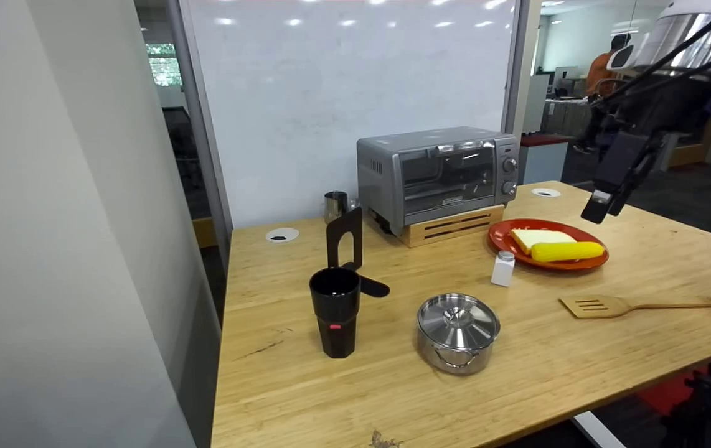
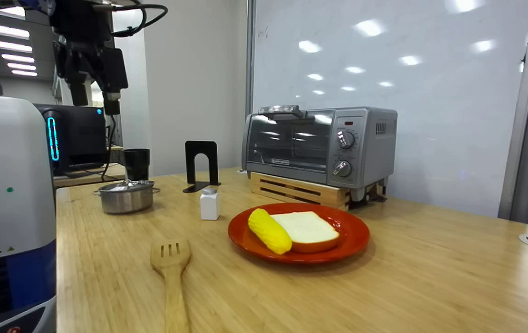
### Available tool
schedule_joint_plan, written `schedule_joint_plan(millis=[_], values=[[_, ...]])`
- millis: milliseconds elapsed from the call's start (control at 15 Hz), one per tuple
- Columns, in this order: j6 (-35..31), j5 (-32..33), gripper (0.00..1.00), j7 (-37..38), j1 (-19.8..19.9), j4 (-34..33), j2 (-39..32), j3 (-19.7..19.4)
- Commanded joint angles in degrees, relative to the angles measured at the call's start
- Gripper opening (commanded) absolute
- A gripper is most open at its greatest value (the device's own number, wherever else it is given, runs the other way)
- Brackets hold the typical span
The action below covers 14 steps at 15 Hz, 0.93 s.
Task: Take the lid from the top of the silver pot and put it on the table
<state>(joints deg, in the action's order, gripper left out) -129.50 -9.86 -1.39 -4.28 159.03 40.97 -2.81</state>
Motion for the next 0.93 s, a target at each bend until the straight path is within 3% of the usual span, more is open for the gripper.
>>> schedule_joint_plan(millis=[0,400,600,867], values=[[0.3,-0.3,1.0,-0.2,0.4,-0.1,0.0,0.3],[0.3,-0.3,1.0,-0.2,0.4,-0.1,0.0,0.3],[-0.8,-0.1,1.0,-4.2,0.5,-4.7,-5.6,-2.7],[2.0,0.4,1.0,-8.1,-2.1,-8.5,-10.9,-2.9]])
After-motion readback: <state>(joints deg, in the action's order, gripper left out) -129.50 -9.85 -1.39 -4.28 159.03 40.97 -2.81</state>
